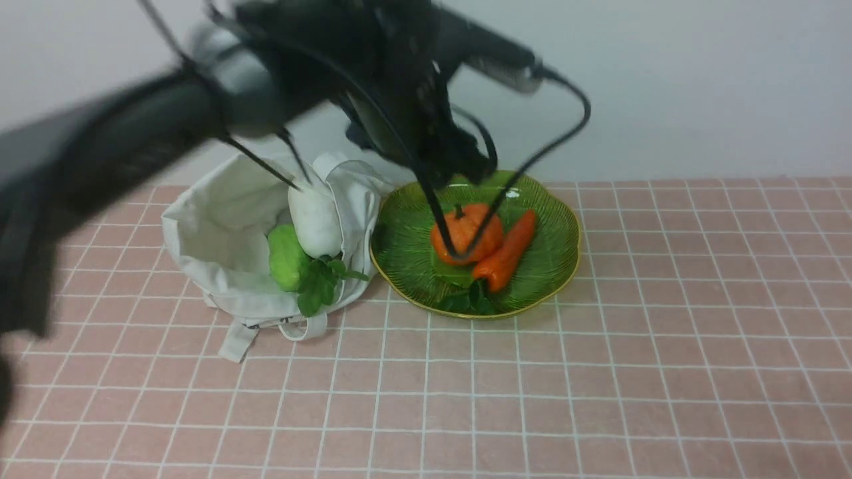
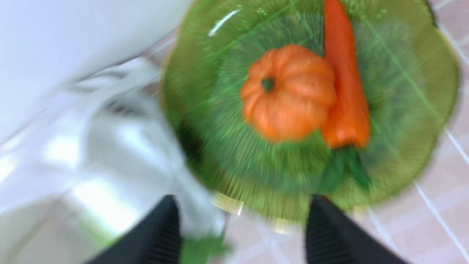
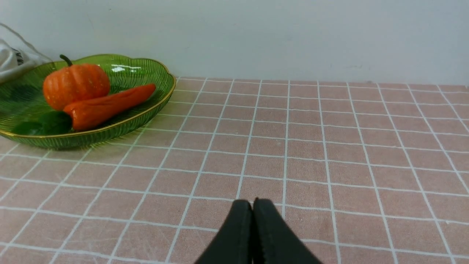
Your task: Take vegetables from bag on pink coffee tablecloth place on plate.
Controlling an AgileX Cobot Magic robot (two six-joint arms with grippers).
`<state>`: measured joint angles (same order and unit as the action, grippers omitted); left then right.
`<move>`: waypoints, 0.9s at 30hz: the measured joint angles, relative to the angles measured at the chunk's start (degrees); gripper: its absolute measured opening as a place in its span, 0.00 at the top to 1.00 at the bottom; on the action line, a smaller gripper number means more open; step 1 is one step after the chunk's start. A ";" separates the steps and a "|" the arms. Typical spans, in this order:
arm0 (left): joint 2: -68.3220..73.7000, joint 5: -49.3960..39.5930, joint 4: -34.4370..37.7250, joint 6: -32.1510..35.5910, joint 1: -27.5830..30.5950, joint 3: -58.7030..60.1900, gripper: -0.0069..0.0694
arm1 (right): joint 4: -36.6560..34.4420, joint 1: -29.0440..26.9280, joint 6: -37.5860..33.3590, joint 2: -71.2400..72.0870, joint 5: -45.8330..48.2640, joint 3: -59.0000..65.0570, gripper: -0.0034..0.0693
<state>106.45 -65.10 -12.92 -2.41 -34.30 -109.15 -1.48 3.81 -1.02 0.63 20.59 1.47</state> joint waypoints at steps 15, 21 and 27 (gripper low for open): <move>-47.14 -1.36 0.38 -2.00 -0.13 37.87 0.92 | 0.00 0.00 0.00 0.00 0.00 0.00 0.97; -73.33 24.88 -0.20 -8.16 -0.13 67.28 0.92 | 0.00 0.00 0.00 0.00 0.00 0.00 0.97; -94.60 38.18 -1.63 -16.88 -0.13 82.90 0.92 | 0.00 0.00 0.00 0.00 0.00 0.00 0.97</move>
<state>11.84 -26.92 -14.55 -19.29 -34.42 -26.25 -1.48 3.81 -1.02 0.63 20.59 1.47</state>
